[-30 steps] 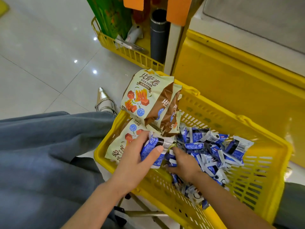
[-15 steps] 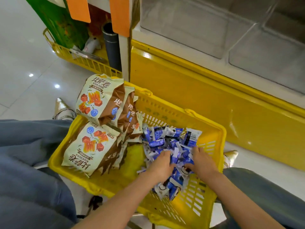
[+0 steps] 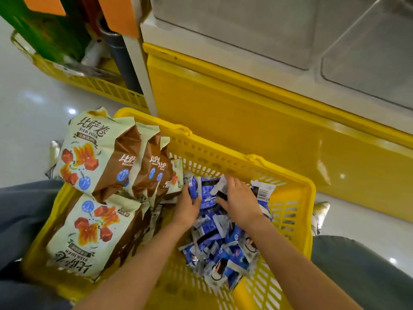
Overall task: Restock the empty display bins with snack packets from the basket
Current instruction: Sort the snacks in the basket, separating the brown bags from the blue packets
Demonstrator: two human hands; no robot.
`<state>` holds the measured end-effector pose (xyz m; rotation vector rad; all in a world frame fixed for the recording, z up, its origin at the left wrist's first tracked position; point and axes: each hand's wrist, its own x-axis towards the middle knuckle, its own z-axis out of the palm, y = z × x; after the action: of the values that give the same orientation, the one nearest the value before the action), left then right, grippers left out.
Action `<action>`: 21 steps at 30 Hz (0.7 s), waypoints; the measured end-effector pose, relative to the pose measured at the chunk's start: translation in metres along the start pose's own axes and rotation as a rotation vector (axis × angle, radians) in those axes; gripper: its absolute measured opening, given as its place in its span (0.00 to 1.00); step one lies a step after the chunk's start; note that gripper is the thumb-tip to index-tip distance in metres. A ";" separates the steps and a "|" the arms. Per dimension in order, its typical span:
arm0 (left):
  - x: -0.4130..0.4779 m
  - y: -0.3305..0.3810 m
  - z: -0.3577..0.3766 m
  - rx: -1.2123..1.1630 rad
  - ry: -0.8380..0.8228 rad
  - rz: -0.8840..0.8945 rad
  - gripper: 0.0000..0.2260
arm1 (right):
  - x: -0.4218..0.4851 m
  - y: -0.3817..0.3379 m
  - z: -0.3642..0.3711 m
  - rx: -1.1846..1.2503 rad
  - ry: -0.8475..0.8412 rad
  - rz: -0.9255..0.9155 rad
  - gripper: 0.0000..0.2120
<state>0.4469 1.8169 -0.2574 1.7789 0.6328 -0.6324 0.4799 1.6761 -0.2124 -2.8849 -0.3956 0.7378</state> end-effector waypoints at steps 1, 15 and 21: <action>0.004 0.000 0.003 -0.045 -0.004 -0.017 0.28 | 0.004 0.003 0.001 -0.008 -0.010 0.015 0.32; 0.011 0.005 0.009 -0.483 0.052 -0.177 0.25 | 0.016 0.000 0.028 0.529 -0.141 0.214 0.44; -0.026 0.013 0.008 -0.486 -0.021 -0.049 0.17 | -0.015 0.002 0.027 0.664 0.015 0.163 0.38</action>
<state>0.4360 1.8033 -0.2327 1.3060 0.7460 -0.4788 0.4543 1.6717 -0.2292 -2.3035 0.0858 0.7021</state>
